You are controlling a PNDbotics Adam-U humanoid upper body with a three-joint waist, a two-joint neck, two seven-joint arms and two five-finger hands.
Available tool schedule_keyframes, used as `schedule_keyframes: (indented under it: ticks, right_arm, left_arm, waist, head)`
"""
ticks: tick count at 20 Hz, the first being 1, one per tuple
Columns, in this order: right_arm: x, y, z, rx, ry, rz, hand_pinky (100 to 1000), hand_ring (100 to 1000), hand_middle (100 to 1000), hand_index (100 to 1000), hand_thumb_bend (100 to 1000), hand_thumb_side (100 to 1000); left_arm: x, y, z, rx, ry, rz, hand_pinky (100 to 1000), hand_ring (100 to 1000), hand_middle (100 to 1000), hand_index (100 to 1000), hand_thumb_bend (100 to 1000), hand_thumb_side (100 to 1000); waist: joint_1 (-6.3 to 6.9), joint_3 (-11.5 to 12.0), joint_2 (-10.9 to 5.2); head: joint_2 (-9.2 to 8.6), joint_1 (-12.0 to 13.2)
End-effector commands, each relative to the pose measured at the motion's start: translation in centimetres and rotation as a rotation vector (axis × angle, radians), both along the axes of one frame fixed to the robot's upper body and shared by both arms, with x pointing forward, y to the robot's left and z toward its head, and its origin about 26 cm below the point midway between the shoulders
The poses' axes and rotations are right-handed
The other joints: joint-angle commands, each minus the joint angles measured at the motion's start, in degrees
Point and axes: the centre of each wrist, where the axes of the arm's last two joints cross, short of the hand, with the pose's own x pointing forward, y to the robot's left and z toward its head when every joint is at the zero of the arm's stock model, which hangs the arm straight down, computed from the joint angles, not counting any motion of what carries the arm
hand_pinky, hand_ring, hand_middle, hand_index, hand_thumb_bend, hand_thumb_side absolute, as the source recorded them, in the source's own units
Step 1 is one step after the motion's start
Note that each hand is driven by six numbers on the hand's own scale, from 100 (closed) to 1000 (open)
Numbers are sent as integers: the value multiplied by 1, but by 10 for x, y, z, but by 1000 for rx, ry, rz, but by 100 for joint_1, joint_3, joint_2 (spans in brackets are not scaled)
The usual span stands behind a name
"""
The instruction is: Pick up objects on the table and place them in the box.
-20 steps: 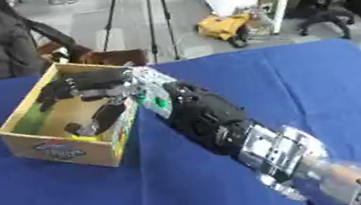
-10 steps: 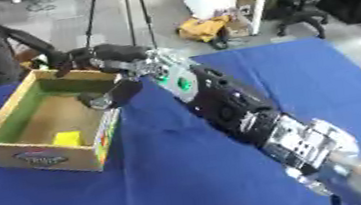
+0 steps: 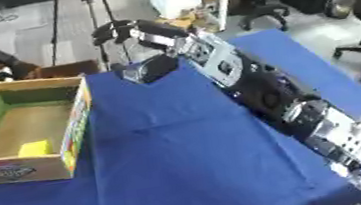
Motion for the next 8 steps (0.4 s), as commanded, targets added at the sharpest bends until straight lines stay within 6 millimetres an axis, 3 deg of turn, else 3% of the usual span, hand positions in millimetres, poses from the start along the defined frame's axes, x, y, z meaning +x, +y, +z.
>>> schedule_keyframes:
  ticks: [1, 8]
  right_arm:
    - [-11, -15, 22, 37, -32, -31, 855, 1000, 932, 899, 100, 467]
    - [-34, -24, 15, 132, 12, -51, 855, 1000, 934, 897, 100, 505]
  left_arm:
    - [-1, 9, 7, 23, -26, 34, 516, 598, 563, 669, 429, 943]
    - [-3, 16, 2, 25, -15, 72, 514, 597, 560, 665, 424, 947]
  waist:
    - [27, -75, -95]
    - [44, -300, -90]
  head:
    - [39, 39]
    - [60, 37]
